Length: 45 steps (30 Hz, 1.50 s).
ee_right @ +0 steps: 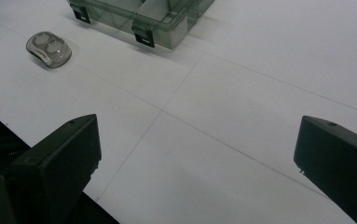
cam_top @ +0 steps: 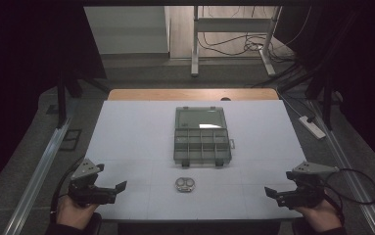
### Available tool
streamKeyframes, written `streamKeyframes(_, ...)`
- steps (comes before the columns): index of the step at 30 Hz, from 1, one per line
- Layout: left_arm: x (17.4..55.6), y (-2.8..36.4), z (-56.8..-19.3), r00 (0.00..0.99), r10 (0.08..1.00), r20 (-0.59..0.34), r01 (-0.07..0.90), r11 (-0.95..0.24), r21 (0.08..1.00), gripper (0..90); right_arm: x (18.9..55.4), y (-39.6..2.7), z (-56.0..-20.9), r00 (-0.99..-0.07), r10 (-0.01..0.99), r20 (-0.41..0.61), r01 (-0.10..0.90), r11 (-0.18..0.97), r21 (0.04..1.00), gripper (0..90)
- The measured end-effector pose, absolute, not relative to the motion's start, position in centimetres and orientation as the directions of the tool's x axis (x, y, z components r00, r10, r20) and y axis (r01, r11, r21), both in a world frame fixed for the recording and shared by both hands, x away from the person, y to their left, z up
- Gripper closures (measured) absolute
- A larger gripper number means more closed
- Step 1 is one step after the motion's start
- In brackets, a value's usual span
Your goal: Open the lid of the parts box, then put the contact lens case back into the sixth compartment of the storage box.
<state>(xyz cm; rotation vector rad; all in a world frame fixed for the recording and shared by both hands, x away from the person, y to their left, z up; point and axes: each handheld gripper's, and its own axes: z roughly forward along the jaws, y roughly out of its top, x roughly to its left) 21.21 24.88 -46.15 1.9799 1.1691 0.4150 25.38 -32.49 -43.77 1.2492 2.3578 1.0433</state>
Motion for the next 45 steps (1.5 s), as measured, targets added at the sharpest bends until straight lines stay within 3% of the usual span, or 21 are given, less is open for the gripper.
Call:
streamKeyframes(12, 21.3, 24.9, -46.2, 0.529, 0.841, -0.112, 0.589, -0.269, 0.762, 0.5, 25.4, -32.1, -43.8, -0.595, 0.8, 0.076, 0.603, 0.382, 0.7, 1.0)
streamKeyframes(28, 21.4, 24.8, -46.2, 0.529, 0.841, -0.113, 0.596, -0.273, 0.755, 0.0, 27.5, -30.1, -43.5, -0.676, 0.736, 0.035, 0.516, 0.438, 0.736, 0.0)
streamKeyframes(45, 21.4, 24.9, -46.3, 0.53, 0.84, -0.116, 0.597, -0.272, 0.755, 0.0, 29.8, -26.4, -44.4, -0.754, 0.652, 0.078, 0.49, 0.479, 0.728, 0.0)
